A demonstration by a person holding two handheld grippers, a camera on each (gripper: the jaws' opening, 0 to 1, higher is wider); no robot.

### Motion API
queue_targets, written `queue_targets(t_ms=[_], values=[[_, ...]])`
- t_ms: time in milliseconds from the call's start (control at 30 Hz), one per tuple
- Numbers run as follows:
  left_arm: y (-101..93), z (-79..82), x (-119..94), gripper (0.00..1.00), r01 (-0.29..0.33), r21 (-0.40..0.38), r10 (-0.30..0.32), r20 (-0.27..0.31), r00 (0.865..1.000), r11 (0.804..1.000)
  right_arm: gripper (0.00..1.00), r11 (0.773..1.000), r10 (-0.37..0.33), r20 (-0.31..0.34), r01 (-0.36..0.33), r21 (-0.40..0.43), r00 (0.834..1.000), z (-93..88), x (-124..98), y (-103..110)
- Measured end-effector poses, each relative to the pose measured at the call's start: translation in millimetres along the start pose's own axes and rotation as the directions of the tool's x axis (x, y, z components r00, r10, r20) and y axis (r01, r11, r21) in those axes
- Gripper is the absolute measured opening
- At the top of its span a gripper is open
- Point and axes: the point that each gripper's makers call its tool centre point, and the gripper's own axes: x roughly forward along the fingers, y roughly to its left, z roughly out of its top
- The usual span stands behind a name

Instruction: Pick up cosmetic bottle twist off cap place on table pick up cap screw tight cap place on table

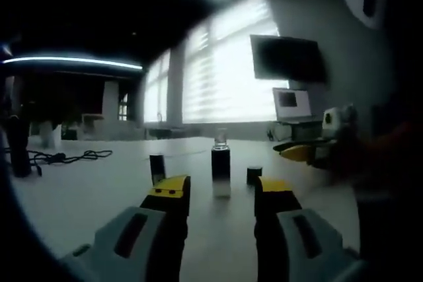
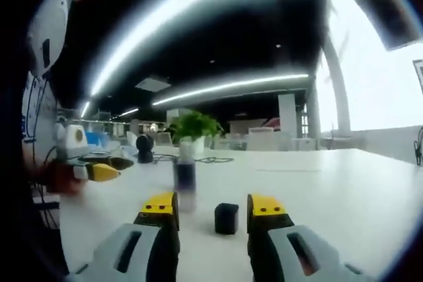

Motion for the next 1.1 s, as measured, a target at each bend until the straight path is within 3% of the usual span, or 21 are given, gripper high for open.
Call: queue_targets(t_ms=[300, 600, 833, 867, 933, 1100], values=[[-1.5, 0.3, 1, 0.29, 0.004, 0.009, -0.004, 0.001, 1.0, 1.0, 0.32, 1.0, -0.01, -0.012, 0.009, -0.027, 1.0, -3.1, 3, -1], [5.9, 1.9, 12, 0.29, -0.029, -0.021, 0.028, -0.042, 0.999, 0.999, 0.32, 1.0, -0.008, -0.005, 0.008, -0.01, 1.0, -2.1, 4, -3], [2.4, 6.1, 34, 0.34, -0.03, -0.05, 0.029, -0.021, 0.999, 0.998, 0.31, 1.0, -0.009, -0.003, 0.009, -0.01, 1.0, -1.9, 3, -3], [1.4, 4.7, 36, 0.38, -0.022, 0.006, 0.022, -0.036, 0.999, 1.0, 0.31, 1.0, -0.011, -0.003, 0.011, -0.01, 1.0, -1.9, 3, -4], [-8.1, 4.4, 40, 0.35, 0.001, -0.079, -0.003, -0.022, 1.0, 0.997, 0.31, 1.0, -0.018, 0.0, 0.018, -0.009, 1.0, -1.3, 3, -5], [-12.1, -3.6, 53, 0.35, -0.01, -0.042, 0.008, -0.046, 0.999, 0.999, 0.31, 1.0, -0.019, 0.001, 0.019, -0.007, 1.0, -1.3, 3, -6]])
